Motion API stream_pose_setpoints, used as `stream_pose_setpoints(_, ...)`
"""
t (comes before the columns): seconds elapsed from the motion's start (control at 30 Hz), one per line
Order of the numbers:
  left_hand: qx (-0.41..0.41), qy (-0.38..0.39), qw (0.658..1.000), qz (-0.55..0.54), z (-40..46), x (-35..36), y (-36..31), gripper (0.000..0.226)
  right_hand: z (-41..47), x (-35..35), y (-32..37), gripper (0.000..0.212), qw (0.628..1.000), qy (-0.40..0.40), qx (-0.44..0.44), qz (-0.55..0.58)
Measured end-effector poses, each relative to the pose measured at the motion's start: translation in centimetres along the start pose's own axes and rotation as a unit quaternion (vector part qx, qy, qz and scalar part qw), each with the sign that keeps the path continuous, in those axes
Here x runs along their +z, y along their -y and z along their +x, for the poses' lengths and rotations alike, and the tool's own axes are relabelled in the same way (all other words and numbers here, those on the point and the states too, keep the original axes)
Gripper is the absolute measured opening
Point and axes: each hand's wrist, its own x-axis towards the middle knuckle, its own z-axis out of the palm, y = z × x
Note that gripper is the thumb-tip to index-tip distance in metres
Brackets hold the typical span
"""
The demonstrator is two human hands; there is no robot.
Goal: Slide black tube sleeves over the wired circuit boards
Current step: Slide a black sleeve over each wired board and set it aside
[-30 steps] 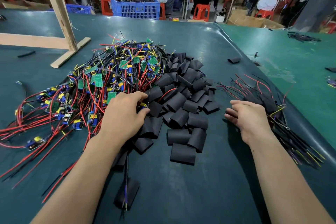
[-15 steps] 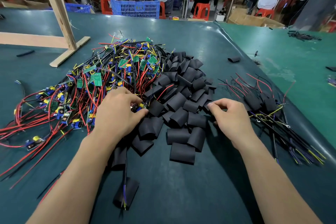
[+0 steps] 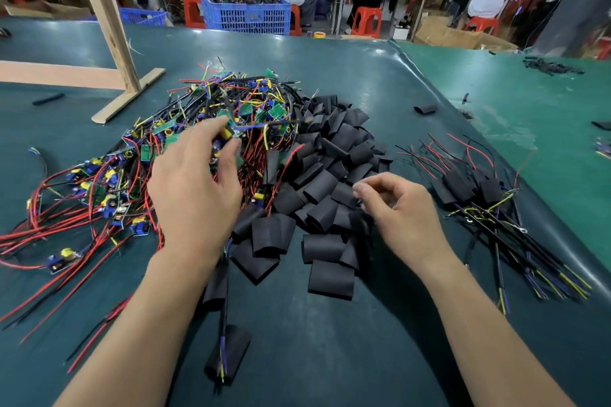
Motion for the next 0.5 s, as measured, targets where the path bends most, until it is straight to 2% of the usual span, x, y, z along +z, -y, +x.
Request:
stream_pose_setpoints(0.07, 0.056, -0.031, 0.998, -0.011, 0.0, 0.0, -0.4, 0.021, -0.4, 0.1, 0.7, 0.012, 0.999, 0.002, -0.034, 0.016)
stream_pose_setpoints(0.13, 0.108, -0.045, 0.992, -0.037, -0.3, 0.0, -1.2, 0.02, -0.7, 0.1, 1.4, 0.006, 0.994, 0.058, -0.048, 0.085)
stream_pose_setpoints(0.17, 0.13, -0.032, 0.989, -0.069, -0.6, 0.0, -1.8, 0.019, -1.0, 0.3, 1.9, 0.003, 0.982, 0.11, -0.043, 0.148)
stream_pose_setpoints(0.23, 0.159, 0.042, 0.976, -0.144, -1.5, 0.2, -2.9, 0.018, -1.4, 0.7, 2.3, 0.017, 0.944, 0.19, -0.01, 0.271)
stream_pose_setpoints(0.27, 0.165, 0.084, 0.967, -0.175, -1.9, 0.5, -3.3, 0.018, -1.5, 1.0, 2.3, 0.021, 0.929, 0.202, -0.001, 0.31)
stream_pose_setpoints(0.4, 0.183, 0.163, 0.943, -0.226, -2.3, 1.5, -3.6, 0.024, -1.4, 1.3, 2.5, 0.021, 0.918, 0.13, 0.033, 0.373)
stream_pose_setpoints(0.5, 0.221, 0.151, 0.944, -0.194, -2.2, 1.6, -3.8, 0.018, -1.0, 1.1, 2.7, 0.026, 0.912, 0.076, 0.067, 0.397)
